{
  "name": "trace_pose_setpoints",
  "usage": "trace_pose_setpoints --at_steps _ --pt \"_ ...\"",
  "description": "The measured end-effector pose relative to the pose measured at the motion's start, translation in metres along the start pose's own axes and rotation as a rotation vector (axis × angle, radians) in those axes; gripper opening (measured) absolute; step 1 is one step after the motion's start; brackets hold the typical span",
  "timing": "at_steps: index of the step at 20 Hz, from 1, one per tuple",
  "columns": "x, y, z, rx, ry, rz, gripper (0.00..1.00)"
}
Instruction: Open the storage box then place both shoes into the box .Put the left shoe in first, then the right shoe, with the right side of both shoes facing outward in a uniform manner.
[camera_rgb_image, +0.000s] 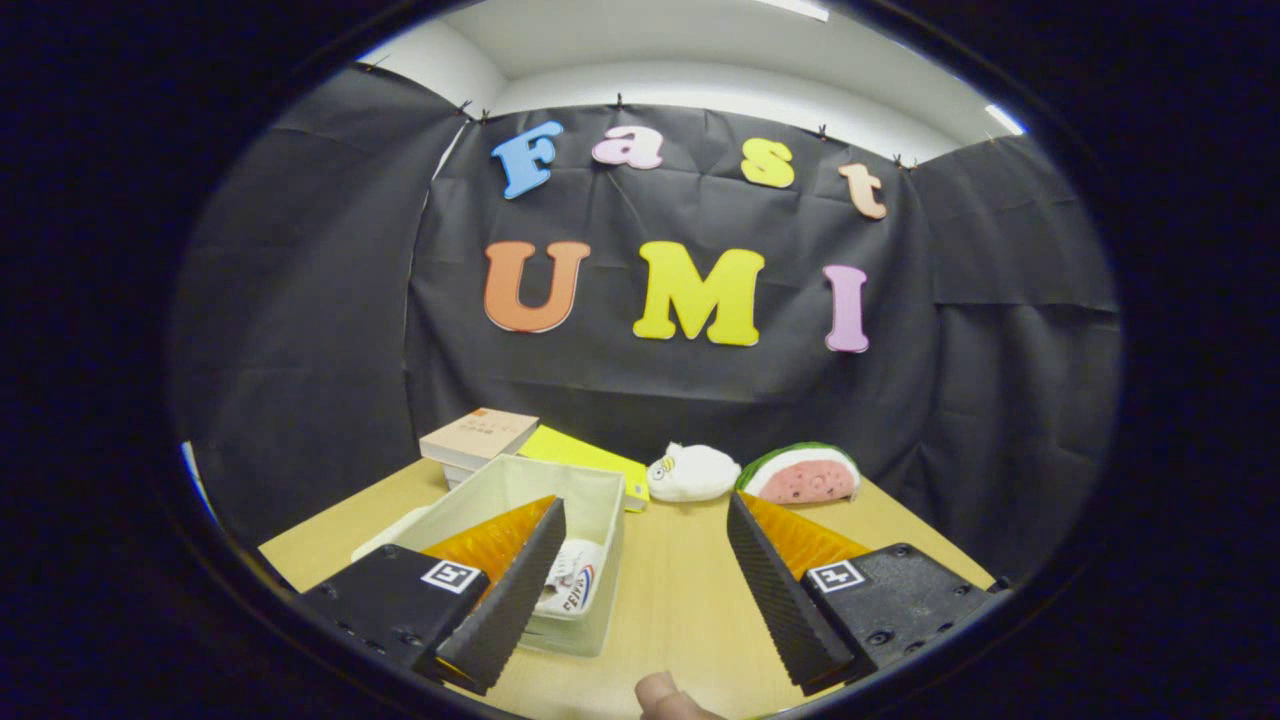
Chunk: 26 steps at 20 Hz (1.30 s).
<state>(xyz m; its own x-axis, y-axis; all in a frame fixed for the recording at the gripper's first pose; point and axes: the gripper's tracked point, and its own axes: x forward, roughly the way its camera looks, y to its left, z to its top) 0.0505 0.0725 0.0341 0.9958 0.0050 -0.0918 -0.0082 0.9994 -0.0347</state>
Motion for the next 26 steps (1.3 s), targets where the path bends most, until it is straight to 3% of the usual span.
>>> trace_pose_setpoints --at_steps 8,19,26 --pt "-0.029 -0.069 0.006 0.087 -0.024 -0.017 1.00" --pt "-0.031 -0.151 0.000 0.055 -0.081 -0.061 1.00" --pt "-0.021 -0.168 -0.012 0.080 -0.070 -0.065 1.00"
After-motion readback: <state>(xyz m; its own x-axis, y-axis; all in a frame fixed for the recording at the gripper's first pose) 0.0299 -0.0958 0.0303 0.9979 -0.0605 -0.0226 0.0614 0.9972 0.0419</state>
